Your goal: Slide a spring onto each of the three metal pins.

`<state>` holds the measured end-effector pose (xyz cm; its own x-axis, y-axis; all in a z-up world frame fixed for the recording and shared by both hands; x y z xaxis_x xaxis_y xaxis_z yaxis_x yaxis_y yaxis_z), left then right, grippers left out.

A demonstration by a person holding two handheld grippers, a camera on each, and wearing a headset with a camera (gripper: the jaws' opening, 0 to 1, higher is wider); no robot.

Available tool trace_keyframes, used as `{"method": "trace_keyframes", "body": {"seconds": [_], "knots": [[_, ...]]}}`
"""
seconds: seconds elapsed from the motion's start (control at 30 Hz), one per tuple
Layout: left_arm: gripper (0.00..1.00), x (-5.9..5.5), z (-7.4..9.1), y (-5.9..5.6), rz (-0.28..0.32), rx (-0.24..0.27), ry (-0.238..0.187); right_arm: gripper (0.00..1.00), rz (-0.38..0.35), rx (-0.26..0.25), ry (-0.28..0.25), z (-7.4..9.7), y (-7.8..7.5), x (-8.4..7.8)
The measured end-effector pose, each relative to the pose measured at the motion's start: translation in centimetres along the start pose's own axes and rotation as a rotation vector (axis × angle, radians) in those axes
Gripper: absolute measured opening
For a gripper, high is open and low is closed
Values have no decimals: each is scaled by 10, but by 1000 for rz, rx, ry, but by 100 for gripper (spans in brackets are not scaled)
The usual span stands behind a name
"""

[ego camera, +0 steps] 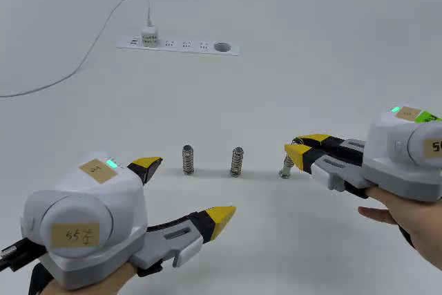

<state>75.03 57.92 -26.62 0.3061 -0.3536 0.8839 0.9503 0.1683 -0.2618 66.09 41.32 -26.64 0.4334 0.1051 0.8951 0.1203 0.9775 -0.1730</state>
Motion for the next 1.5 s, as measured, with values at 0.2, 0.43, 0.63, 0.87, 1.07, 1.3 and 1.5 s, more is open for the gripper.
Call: {"method": "trace_keyframes", "body": {"seconds": [0.2, 0.43, 0.63, 0.87, 1.07, 1.3, 1.5], "knots": [[75, 0, 0, 2, 2, 8, 3, 12, -19, 6, 9, -4, 2, -8], [73, -1, 1, 3, -13, 22, 6, 12, -19, 7, 25, -7, 3, -17], [72, 0, 1, 5, -12, 31, 3, 12, -3, 11, 21, -9, 4, -20], [72, -1, 0, 6, -14, 34, 13, 17, 9, -10, 19, -8, 3, -19], [72, -3, 1, 10, -22, 49, 32, 25, -22, -14, 3, 0, 4, -14], [74, 1, 4, 11, -9, 48, 35, 42, -51, -10, 15, 13, 9, -10], [76, 8, 8, 11, -10, 50, 37, 53, -68, 7, 31, 26, 15, -6]]}}
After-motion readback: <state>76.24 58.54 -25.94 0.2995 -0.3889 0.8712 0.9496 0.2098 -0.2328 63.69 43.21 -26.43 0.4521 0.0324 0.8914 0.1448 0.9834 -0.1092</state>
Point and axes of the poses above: the centre of the closed fingertips' face, and the gripper's own axes: z roughly backward along the fingers, y roughly to its left, x roughly out of its top, the point moved 4 cm from there along z, roughly backward along the fingers, and after that the axes turned 13 degrees about z, right-handed, at the moved point
